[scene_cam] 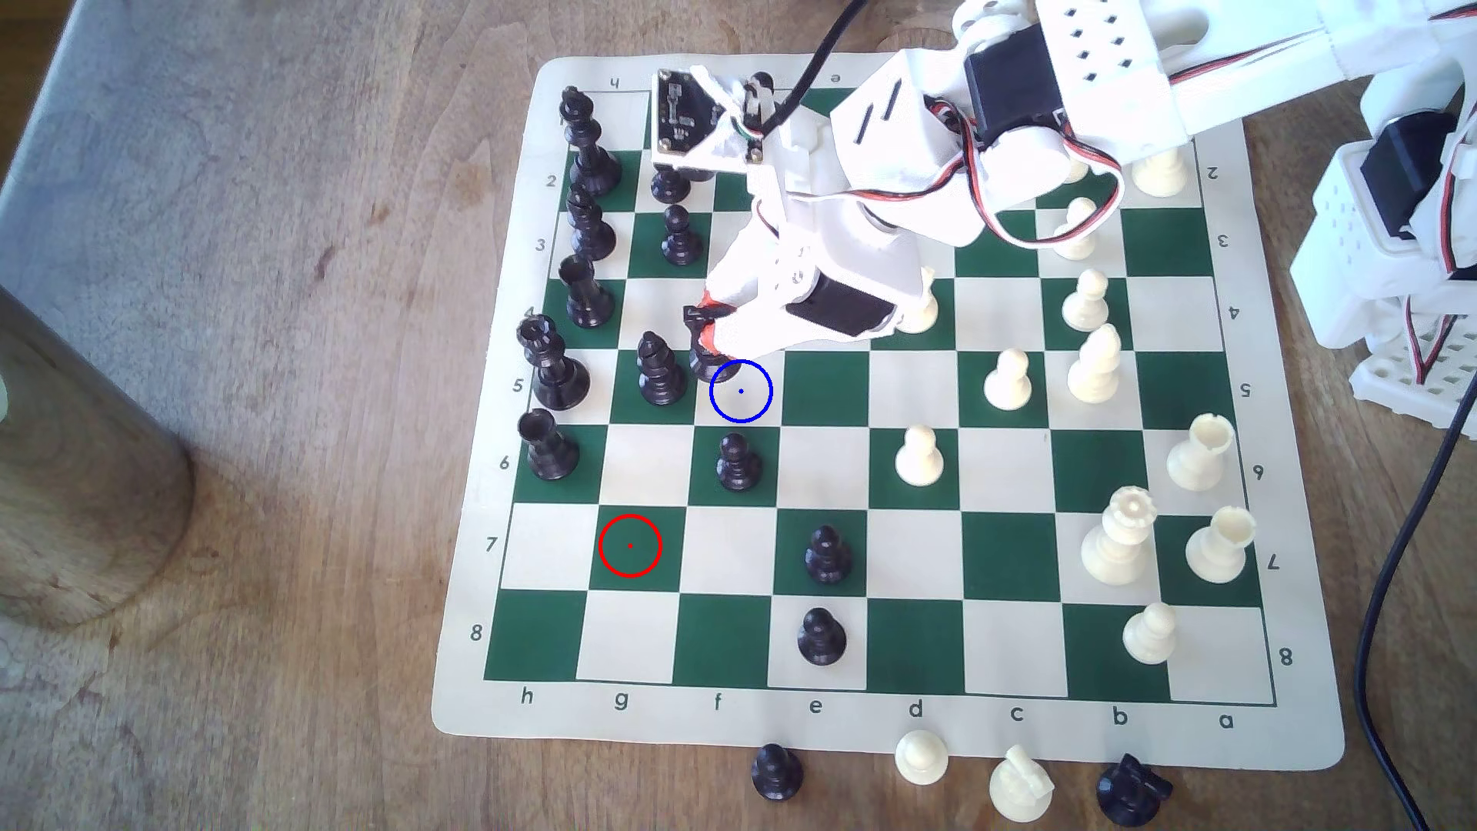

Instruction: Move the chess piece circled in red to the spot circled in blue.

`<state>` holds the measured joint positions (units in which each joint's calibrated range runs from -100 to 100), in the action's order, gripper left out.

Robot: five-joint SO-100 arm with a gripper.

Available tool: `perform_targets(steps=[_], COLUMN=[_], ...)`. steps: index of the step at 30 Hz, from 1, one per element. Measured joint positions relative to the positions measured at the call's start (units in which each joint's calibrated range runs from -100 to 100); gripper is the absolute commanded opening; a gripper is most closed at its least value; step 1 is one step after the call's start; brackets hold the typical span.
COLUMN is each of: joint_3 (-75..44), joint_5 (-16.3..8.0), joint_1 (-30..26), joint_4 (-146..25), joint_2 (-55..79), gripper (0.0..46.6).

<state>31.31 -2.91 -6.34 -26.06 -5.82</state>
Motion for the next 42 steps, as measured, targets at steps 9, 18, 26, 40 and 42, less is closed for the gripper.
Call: perform_targets(steps=[9, 18, 26, 40, 42], joint_3=[1.08, 1.17, 1.17, 1.17, 1.17], joint_5=[-0.10, 0.00, 0.00, 1.03, 1.22], joint_1=[1.11, -0.22, 0.22, 1.11, 1.25], joint_4=[2.55, 3.35, 5.26, 5.34, 5.02], joint_2=[4.02, 7.21, 9.47, 10.14, 10.14], gripper=[0.5, 0.5, 0.5, 14.2, 14.2])
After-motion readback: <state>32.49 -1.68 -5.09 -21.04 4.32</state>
